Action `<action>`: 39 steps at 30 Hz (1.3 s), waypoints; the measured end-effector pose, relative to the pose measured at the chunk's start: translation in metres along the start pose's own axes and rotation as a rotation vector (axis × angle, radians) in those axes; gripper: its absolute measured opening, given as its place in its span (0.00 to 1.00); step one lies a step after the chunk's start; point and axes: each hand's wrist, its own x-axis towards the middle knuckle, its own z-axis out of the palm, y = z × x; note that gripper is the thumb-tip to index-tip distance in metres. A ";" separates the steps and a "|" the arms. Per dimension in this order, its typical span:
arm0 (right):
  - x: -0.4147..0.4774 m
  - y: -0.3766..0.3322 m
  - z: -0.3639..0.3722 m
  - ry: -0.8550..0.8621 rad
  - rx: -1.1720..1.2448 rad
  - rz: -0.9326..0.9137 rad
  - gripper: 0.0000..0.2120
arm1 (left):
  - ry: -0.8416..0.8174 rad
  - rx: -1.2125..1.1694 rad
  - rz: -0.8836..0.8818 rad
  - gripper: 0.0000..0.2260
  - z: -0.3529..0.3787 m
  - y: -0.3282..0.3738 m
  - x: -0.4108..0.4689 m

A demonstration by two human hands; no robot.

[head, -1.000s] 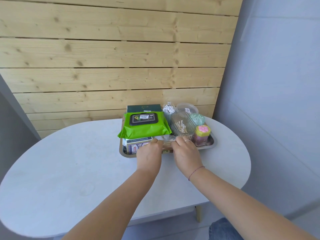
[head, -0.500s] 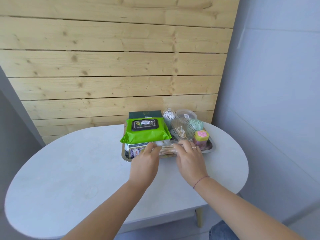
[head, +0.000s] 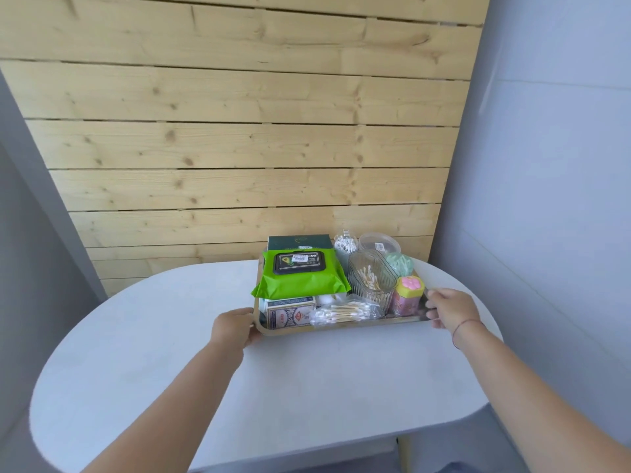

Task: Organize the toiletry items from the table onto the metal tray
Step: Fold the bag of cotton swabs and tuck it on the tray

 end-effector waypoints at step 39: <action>0.021 -0.014 -0.033 0.385 -0.244 -0.337 0.11 | 0.021 0.152 0.172 0.10 0.018 -0.003 -0.003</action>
